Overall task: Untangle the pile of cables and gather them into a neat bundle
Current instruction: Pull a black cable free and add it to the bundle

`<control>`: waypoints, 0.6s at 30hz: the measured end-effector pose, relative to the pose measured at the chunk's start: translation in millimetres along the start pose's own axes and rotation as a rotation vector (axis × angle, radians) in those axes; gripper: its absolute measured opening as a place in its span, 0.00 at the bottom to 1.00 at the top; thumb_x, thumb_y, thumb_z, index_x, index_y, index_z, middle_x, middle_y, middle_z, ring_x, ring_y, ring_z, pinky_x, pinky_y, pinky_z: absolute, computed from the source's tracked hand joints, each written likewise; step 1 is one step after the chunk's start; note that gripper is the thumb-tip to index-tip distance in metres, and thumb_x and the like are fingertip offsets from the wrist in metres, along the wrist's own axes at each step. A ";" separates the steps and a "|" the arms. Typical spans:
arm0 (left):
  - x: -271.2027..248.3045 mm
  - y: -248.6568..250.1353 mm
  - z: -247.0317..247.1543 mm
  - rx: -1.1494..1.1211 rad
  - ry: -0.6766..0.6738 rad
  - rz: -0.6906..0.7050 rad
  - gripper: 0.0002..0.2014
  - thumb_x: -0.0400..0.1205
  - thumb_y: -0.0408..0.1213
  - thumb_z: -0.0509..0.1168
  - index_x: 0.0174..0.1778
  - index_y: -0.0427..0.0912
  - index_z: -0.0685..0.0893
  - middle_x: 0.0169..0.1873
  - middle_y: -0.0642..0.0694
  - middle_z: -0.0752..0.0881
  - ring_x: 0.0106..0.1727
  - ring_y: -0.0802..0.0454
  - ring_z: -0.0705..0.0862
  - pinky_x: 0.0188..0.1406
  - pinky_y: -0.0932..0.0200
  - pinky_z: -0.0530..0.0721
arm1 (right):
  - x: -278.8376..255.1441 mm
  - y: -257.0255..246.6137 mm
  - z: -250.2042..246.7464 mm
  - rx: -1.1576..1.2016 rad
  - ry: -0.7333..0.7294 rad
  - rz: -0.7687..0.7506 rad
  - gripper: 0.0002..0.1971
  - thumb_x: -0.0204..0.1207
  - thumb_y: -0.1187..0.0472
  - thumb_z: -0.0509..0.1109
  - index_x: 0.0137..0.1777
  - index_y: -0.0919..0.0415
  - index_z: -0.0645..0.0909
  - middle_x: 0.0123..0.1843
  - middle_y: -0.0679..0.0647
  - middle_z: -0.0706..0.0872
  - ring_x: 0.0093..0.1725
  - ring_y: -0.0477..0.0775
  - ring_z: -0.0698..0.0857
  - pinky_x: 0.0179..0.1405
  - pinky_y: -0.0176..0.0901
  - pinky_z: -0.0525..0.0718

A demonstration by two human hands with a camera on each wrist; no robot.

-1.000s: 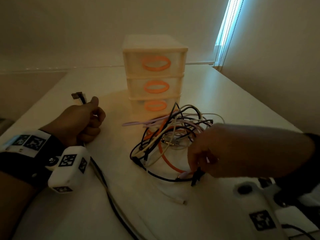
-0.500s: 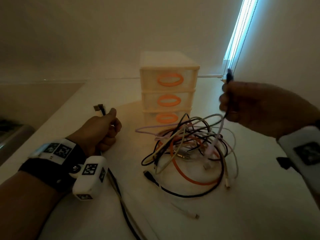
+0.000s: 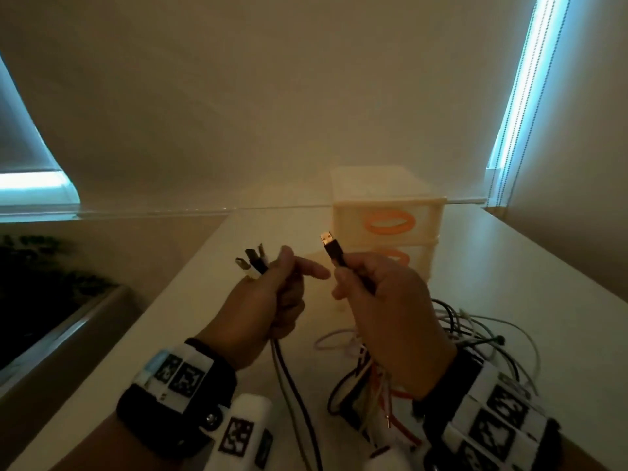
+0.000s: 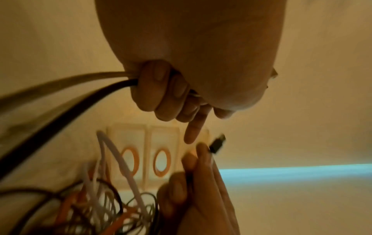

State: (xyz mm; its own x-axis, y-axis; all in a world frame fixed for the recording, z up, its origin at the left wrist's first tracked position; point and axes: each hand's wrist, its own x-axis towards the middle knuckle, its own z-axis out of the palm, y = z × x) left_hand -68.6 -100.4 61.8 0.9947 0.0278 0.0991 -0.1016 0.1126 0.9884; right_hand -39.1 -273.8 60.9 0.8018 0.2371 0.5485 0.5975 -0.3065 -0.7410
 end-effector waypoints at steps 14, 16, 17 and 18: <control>-12.0 -8.5 31.0 -0.013 -0.009 -0.004 0.20 0.89 0.49 0.58 0.49 0.36 0.85 0.27 0.48 0.61 0.25 0.54 0.55 0.22 0.59 0.55 | -11.0 11.9 -14.1 0.021 -0.143 -0.130 0.06 0.81 0.54 0.73 0.48 0.51 0.78 0.36 0.48 0.91 0.31 0.42 0.90 0.27 0.43 0.90; -9.2 -1.6 25.0 -0.151 0.074 0.027 0.21 0.91 0.48 0.55 0.55 0.34 0.86 0.26 0.51 0.60 0.24 0.56 0.55 0.18 0.63 0.56 | -10.6 14.2 -18.5 -0.027 -0.155 -0.129 0.05 0.81 0.51 0.72 0.46 0.48 0.79 0.34 0.46 0.90 0.31 0.43 0.89 0.30 0.46 0.89; -7.6 3.3 18.9 -0.208 0.120 0.049 0.21 0.91 0.48 0.55 0.54 0.34 0.86 0.26 0.51 0.59 0.23 0.57 0.55 0.17 0.64 0.56 | -9.6 16.7 -21.3 -0.057 -0.170 -0.132 0.05 0.81 0.50 0.70 0.45 0.47 0.79 0.32 0.46 0.89 0.29 0.44 0.88 0.30 0.47 0.87; -5.6 8.1 10.2 -0.260 0.169 0.073 0.21 0.91 0.48 0.55 0.52 0.35 0.85 0.27 0.51 0.57 0.23 0.58 0.55 0.16 0.64 0.55 | -8.4 19.8 -24.3 -0.092 -0.190 -0.137 0.06 0.81 0.49 0.69 0.44 0.46 0.80 0.32 0.46 0.88 0.29 0.45 0.87 0.31 0.48 0.86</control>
State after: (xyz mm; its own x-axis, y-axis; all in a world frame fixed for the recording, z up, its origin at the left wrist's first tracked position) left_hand -74.8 -109.8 70.5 0.9700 0.2075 0.1264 -0.1949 0.3535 0.9149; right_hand -33.8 -304.2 51.1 0.7028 0.4481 0.5524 0.7055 -0.3402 -0.6217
